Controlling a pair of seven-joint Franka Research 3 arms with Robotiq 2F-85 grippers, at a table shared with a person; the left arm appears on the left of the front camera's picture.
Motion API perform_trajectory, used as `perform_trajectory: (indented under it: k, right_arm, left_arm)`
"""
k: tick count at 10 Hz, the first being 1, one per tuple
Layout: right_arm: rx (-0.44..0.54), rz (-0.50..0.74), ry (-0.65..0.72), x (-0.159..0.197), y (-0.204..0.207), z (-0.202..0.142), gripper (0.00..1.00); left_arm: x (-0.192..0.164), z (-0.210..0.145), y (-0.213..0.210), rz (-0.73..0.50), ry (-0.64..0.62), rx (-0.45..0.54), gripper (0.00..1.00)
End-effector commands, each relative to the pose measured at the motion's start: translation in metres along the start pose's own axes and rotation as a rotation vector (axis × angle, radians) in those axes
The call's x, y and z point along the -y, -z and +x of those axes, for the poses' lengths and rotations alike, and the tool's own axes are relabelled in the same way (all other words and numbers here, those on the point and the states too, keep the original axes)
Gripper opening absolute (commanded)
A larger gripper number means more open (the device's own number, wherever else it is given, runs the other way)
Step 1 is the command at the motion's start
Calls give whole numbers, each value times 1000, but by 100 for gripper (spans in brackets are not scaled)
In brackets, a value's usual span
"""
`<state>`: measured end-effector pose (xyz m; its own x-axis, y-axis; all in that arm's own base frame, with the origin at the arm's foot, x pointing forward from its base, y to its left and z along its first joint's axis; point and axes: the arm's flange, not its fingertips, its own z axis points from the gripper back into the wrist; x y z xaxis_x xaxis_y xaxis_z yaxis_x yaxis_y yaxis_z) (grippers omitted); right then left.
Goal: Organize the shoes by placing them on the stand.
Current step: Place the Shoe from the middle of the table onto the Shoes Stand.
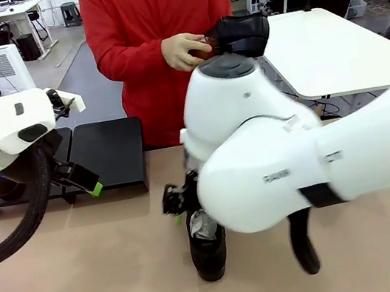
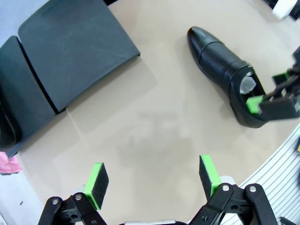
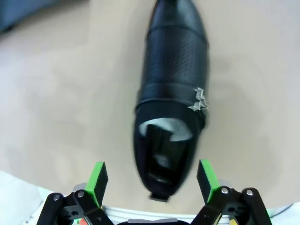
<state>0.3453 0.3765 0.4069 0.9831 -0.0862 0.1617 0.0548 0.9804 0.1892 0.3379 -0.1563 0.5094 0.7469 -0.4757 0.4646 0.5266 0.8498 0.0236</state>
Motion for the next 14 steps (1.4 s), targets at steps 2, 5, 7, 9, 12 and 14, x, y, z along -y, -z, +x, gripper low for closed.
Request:
perform_trajectory:
  k: [2, 5, 7, 9, 12, 14]
  right_arm:
    - [109, -73, 221, 73, -36, 14, 100]
    - [96, -67, 419, 111, -25, 24, 100]
    - [110, -75, 284, 105, -39, 28, 100]
    - [110, -75, 284, 105, -39, 28, 100]
    - [110, -75, 284, 105, -39, 28, 100]
    - [110, -75, 284, 105, -39, 28, 100]
  left_arm:
    - [76, -9, 29, -24, -27, -47, 100]
    - [138, -8, 69, -179, -236, -203, 100]
    - [155, -1, 91, -160, -301, -202, 100]
    - [157, 10, 116, -132, -343, -170, 100]
    - [155, 28, 148, -59, -364, -190, 100]
    - [148, 36, 169, -21, -403, -210, 100]
